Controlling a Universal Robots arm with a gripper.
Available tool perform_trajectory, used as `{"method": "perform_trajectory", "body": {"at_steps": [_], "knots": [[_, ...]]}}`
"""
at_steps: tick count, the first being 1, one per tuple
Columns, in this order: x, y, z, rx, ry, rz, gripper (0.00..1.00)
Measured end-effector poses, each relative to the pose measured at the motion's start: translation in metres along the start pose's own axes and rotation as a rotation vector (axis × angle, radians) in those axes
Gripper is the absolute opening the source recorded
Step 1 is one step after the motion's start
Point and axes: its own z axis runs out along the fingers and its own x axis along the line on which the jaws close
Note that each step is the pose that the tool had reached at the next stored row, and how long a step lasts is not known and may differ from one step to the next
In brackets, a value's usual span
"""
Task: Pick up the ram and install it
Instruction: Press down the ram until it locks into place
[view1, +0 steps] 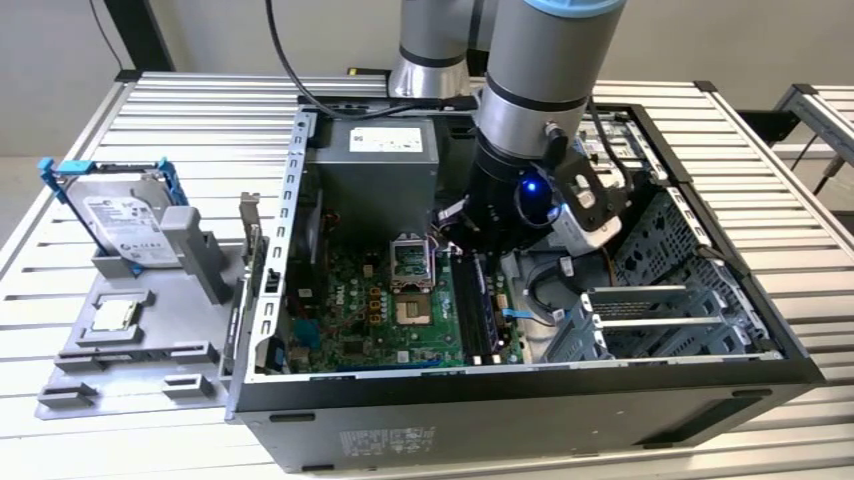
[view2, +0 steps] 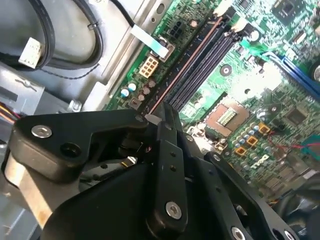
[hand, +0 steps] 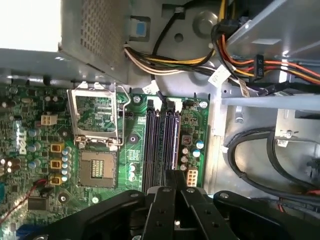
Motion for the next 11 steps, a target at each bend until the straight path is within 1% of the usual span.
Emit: {"method": "perform_trajectory", "body": {"at_steps": [4,6,7,9,11], "knots": [[-0.0001,0.0000,0.0000,-0.0013,-0.0011,-0.072,0.00],[-0.0001,0.0000,0.0000,-0.0022,-0.0016,-0.099,0.00],[0.0000,-0.0001,-0.0001,-0.0040,-0.0015,-0.110,0.00],[0.0000,0.0000,0.0000,-0.0138,-0.0014,-0.126,0.00],[0.0000,0.0000,-0.0001,-0.0210,-0.0016,-0.143,0.00]]}}
